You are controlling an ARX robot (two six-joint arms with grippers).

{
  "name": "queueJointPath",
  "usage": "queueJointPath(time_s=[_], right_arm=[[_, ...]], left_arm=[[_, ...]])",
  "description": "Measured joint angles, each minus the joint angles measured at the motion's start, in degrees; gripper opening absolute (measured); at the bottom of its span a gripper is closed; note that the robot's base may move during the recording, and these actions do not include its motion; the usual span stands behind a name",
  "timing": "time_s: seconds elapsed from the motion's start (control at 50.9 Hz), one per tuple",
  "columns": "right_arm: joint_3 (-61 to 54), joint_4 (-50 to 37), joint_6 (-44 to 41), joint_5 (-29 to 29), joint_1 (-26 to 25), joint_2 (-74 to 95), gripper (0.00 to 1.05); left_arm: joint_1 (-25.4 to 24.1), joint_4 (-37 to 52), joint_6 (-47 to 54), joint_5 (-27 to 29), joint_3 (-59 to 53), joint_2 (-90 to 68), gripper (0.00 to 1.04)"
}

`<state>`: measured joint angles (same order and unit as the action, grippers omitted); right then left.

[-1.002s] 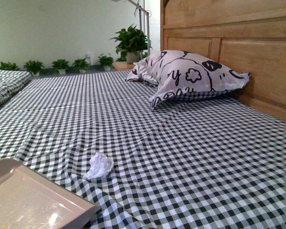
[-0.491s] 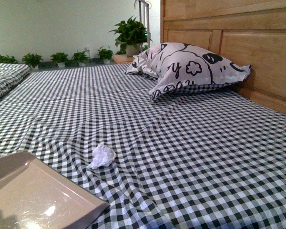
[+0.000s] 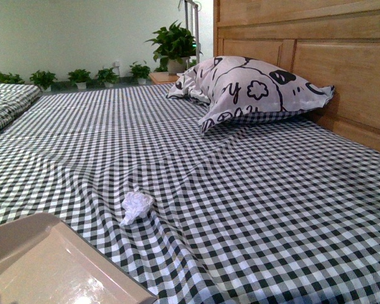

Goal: Clean up trash

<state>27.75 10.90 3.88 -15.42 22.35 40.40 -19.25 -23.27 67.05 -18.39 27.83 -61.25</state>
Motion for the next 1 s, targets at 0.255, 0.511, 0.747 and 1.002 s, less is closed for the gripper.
queueJointPath(time_s=[0.255, 0.511, 0.747, 1.002], right_arm=[[14.97, -8.92, -3.74, 4.94, 5.38, 24.68, 0.18], [34.29, -10.40, -10.10, 3.87, 9.97, 52.54, 0.18], [47.69, -12.26, -15.76, -1.92, 13.05, 74.03, 0.18], [50.62, -11.34, -16.13, -1.97, 14.45, 79.97, 0.18]], left_arm=[[0.00, 0.00, 0.26, 0.02, 0.00, 0.00, 0.26], [0.00, 0.00, 0.42, 0.00, 0.00, 0.00, 0.26], [0.00, 0.00, 0.48, 0.00, 0.00, 0.00, 0.26], [0.00, 0.00, 0.50, 0.00, 0.00, 0.00, 0.26]])
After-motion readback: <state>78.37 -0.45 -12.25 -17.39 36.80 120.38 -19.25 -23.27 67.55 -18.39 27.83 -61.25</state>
